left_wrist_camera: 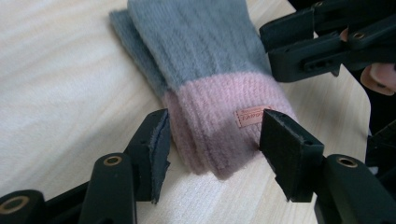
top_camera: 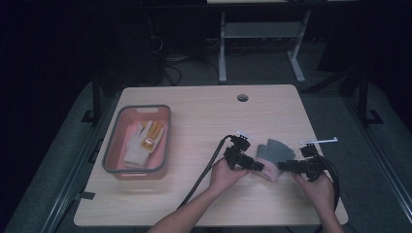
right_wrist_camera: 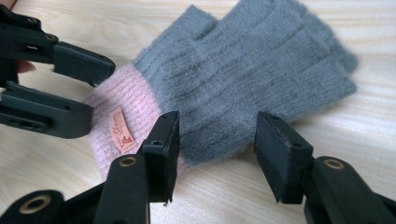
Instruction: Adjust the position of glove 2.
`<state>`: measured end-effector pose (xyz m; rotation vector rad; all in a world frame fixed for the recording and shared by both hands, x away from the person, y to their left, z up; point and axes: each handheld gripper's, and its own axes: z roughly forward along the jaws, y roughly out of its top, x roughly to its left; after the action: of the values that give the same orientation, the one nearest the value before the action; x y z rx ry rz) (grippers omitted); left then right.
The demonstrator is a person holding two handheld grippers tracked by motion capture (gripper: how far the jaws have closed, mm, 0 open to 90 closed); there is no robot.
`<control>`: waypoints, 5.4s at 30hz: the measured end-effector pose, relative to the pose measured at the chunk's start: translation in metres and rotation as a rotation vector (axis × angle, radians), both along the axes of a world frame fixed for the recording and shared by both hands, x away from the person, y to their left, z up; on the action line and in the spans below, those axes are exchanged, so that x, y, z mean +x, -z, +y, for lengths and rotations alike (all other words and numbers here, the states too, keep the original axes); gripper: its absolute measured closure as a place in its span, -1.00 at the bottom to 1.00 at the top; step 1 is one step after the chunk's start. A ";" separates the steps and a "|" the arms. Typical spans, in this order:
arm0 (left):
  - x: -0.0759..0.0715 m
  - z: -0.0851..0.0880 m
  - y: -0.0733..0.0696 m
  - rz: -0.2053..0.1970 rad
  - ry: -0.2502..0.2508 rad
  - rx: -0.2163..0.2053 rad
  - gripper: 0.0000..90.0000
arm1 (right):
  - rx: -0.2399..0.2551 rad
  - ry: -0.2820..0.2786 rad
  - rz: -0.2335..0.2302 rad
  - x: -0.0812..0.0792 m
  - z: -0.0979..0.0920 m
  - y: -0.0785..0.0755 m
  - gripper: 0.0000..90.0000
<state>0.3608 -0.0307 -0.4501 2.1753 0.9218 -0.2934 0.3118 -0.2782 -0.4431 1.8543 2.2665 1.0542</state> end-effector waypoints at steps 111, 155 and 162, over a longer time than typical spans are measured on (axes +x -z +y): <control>0.007 0.080 -0.047 0.020 -0.053 -0.131 0.43 | 0.229 -0.114 -0.035 0.032 0.070 -0.044 0.62; 0.009 0.123 -0.067 -0.009 -0.096 -0.148 0.44 | 0.215 -0.187 -0.048 0.050 0.110 -0.067 0.62; 0.009 0.129 -0.070 -0.011 -0.105 -0.151 0.44 | 0.217 -0.198 -0.048 0.052 0.117 -0.070 0.62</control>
<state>0.3696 0.0982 -0.3803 1.9817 0.9723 -0.2897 0.3640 -0.1617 -0.3731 1.6757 2.4341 1.4084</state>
